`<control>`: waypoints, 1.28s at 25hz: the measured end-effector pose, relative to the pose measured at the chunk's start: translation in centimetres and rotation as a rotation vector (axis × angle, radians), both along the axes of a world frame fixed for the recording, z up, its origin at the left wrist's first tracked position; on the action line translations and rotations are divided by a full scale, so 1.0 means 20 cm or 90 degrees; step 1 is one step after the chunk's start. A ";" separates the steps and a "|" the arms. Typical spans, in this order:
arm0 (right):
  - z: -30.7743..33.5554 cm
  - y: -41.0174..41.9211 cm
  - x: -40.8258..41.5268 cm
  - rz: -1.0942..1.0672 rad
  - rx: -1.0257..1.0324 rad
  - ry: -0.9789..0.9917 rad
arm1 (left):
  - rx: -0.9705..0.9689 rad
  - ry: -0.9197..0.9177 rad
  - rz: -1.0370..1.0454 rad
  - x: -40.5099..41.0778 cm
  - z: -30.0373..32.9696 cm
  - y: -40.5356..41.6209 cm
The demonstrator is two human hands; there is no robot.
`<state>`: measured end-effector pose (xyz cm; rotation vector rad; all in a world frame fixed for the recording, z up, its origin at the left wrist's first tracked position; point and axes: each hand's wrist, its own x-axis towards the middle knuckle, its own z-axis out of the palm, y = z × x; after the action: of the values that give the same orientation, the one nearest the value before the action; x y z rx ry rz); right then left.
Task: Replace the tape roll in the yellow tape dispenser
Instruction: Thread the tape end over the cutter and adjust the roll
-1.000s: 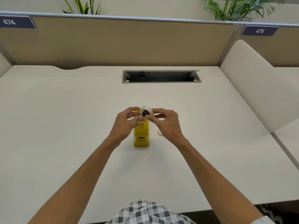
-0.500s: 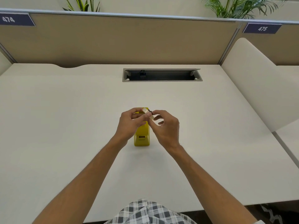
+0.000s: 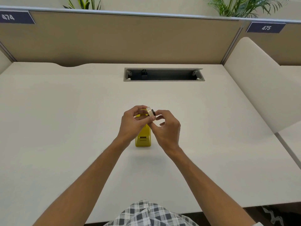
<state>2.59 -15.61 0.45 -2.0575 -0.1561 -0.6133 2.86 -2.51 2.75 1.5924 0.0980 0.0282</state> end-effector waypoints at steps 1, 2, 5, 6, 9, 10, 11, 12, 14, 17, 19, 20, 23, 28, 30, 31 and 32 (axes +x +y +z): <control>0.00 0.00 0.00 0.006 0.004 -0.001 | 0.004 0.002 -0.003 0.00 0.00 0.00; -0.01 0.00 0.00 0.012 0.010 -0.001 | 0.001 0.008 -0.006 0.00 0.00 0.00; -0.01 0.02 0.00 0.015 0.036 0.012 | -0.054 0.048 -0.012 0.01 0.00 0.01; -0.01 0.02 0.00 0.013 0.040 0.016 | -0.072 0.059 -0.016 0.01 0.00 0.01; 0.00 0.03 0.00 0.003 0.027 0.026 | -0.080 0.058 -0.023 0.01 -0.01 0.02; 0.00 0.03 -0.01 -0.005 0.013 0.027 | -0.076 0.052 -0.020 0.01 -0.01 0.02; 0.00 0.04 -0.02 -0.014 -0.004 0.027 | -0.072 0.048 -0.015 0.01 -0.01 0.03; 0.00 0.04 -0.03 -0.025 -0.018 0.028 | -0.068 0.046 -0.009 0.01 -0.02 0.02; 0.01 0.05 -0.04 -0.044 -0.032 0.031 | -0.057 0.040 0.002 0.01 -0.02 0.02; 0.01 0.05 -0.04 -0.062 -0.053 0.034 | -0.054 0.035 0.006 0.01 -0.03 0.02; 0.00 0.06 -0.02 -0.066 -0.073 0.046 | -0.057 0.037 0.011 0.02 -0.04 0.02; 0.00 0.07 -0.02 -0.069 -0.080 0.055 | -0.055 0.036 0.014 0.03 -0.04 0.02; -0.03 0.09 0.01 -0.076 -0.081 0.095 | -0.009 0.034 0.027 0.05 -0.07 0.03; -0.08 0.10 0.04 -0.093 -0.064 0.159 | 0.123 0.009 0.065 0.09 -0.11 0.02; -0.10 0.11 0.05 -0.095 -0.068 0.164 | 0.179 -0.009 0.063 0.10 -0.13 0.02; -0.10 0.12 0.05 -0.097 -0.068 0.166 | 0.202 -0.015 0.061 0.10 -0.13 0.02; -0.10 0.12 0.06 -0.101 -0.067 0.169 | 0.220 -0.021 0.059 0.11 -0.14 0.02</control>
<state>3.76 -13.18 -1.63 -2.2459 0.1337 -0.4281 4.97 -2.13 -0.03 1.9313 0.1473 0.1504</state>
